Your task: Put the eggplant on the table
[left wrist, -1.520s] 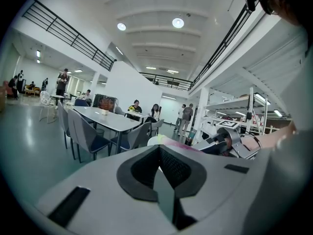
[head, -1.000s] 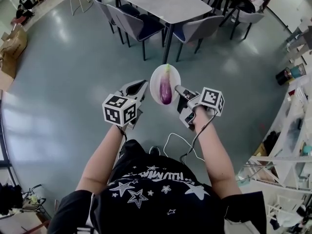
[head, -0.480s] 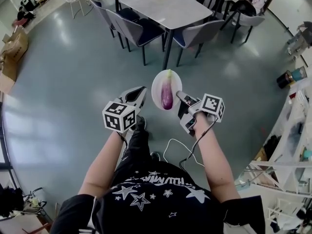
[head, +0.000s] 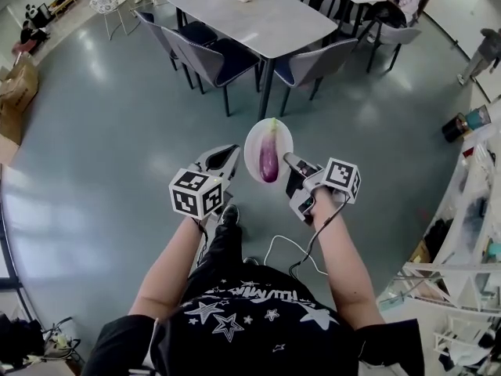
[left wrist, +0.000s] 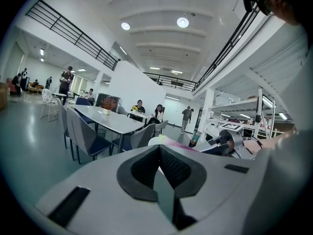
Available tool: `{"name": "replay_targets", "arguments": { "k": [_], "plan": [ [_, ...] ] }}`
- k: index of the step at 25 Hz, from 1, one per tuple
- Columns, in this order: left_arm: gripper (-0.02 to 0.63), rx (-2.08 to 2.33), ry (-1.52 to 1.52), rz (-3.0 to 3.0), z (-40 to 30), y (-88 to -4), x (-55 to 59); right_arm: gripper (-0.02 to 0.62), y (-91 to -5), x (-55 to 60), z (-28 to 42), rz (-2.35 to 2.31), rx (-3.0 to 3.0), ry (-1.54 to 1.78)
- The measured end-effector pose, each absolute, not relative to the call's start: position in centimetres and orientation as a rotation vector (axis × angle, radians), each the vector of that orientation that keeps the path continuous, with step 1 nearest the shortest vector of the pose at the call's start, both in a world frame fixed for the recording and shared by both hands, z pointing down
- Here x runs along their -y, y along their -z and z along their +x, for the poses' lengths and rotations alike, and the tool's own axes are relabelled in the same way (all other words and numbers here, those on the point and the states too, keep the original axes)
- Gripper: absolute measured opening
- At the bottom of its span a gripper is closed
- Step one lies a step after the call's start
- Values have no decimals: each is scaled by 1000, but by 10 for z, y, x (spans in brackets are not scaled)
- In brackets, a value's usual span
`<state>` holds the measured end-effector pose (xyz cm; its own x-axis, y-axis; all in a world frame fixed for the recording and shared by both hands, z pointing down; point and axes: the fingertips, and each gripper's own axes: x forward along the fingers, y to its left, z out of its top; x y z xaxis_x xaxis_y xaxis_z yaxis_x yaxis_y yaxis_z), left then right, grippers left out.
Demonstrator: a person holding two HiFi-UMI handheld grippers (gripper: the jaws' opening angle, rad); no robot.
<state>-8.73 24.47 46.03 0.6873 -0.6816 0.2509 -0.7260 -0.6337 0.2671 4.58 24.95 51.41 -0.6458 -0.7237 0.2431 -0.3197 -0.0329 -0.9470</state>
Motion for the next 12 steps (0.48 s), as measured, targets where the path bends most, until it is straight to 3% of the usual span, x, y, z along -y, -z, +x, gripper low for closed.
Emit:
{"name": "replay_targets", "arguments": {
  "k": [12],
  "plan": [
    [8,1073,-167,2556,-93,-444,-123,26,-497,-144,38,-1130,-1912,1709]
  ]
}}
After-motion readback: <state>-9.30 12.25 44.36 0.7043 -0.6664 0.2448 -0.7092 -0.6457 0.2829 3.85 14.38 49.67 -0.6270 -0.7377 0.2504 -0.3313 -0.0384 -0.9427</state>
